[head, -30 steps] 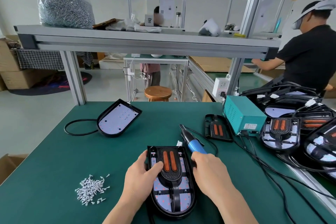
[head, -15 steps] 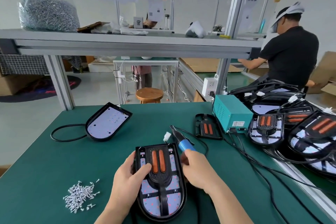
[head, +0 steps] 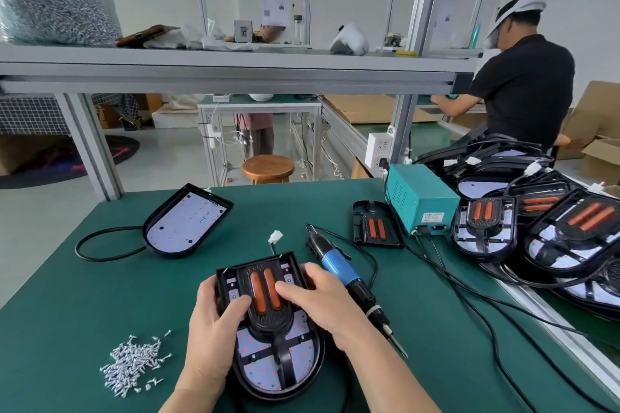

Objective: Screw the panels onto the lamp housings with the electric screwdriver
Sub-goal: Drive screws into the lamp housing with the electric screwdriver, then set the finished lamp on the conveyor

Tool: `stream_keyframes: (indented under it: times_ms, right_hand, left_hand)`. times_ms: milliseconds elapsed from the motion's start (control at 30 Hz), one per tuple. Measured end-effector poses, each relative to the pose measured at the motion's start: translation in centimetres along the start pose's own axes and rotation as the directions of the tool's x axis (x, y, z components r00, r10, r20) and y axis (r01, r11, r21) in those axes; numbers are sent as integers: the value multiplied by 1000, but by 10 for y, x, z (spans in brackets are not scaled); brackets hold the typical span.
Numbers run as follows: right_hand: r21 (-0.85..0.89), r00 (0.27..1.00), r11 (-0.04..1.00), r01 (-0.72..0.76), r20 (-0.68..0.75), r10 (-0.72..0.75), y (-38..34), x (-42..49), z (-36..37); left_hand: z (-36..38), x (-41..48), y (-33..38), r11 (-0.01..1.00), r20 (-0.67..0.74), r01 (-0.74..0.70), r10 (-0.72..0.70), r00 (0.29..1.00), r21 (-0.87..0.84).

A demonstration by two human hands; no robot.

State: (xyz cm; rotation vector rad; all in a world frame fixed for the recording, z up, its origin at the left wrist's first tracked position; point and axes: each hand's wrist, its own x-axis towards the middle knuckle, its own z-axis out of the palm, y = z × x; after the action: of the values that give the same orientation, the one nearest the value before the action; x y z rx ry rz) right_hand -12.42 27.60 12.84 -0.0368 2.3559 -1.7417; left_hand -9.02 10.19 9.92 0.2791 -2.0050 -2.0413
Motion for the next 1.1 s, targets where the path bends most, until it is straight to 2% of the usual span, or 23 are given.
stream_keyframes:
  times_ms: [200, 433, 600, 767, 933, 1000, 1100]
  right_hand:
    - [226, 999, 974, 6, 41, -16, 2, -2, 8]
    - [521, 967, 824, -222, 226, 117, 2, -2, 21]
    - [607, 939, 731, -313, 312, 143, 0, -4, 25]
    - [626, 906, 687, -369, 408, 115, -4, -7, 19]
    - [649, 902, 662, -376, 419, 101, -3, -8, 17]
    - [659, 898, 647, -383, 429, 95, -3, -8, 16]
    - [670, 885, 615, -416, 454, 104, -3, -9, 13]
  left_hand:
    - [-1, 6, -9, 995, 25, 6, -4, 1000, -100]
    - [-7, 6, -1, 947, 95, 143, -120, 988, -286]
    - [-5, 3, 7, 883, 127, 217, -179, 976, -416]
    - [-2, -4, 16, 833, 168, 291, -239, 956, -471]
    - [-1, -6, 18, 795, 282, 366, -254, 925, -484]
    - [-1, -5, 18, 788, 287, 367, -250, 925, -495]
    - [2, -8, 25, 713, 320, 410, -268, 909, -569]
